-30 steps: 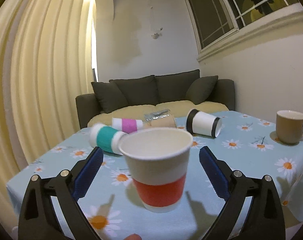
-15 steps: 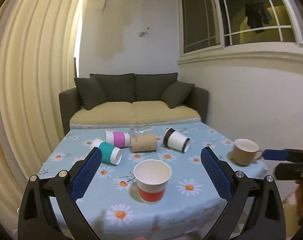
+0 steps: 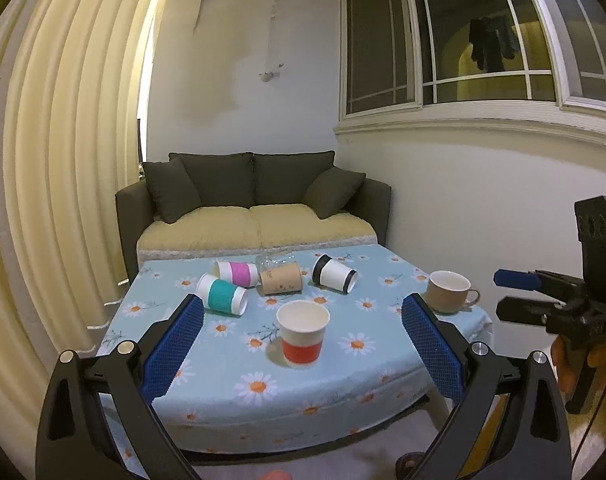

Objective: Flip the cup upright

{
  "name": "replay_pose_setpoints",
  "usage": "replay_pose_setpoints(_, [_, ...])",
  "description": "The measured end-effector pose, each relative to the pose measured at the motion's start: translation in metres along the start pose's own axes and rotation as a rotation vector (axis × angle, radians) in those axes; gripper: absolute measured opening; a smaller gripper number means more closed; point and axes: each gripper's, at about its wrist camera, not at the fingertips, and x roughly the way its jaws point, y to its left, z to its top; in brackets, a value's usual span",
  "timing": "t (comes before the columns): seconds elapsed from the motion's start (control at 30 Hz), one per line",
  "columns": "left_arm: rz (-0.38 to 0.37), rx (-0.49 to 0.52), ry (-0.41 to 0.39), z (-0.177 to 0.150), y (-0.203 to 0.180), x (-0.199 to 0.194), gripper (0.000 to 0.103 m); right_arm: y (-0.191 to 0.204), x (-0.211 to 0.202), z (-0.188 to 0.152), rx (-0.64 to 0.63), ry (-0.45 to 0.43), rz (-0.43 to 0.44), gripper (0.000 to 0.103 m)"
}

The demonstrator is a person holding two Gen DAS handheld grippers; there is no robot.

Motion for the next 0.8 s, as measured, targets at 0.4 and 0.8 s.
replay_pose_setpoints(0.4, [0.007, -0.039, 0.02, -0.029, 0.014, -0.017, 0.097, 0.02, 0.003, -0.013, -0.068, -0.004, -0.007, 0.098])
replay_pose_setpoints(0.8, [0.035, -0.028, 0.058, -0.044, 0.013, -0.008, 0.097, 0.009, 0.012, -0.028, -0.057, -0.022, 0.024, 0.098])
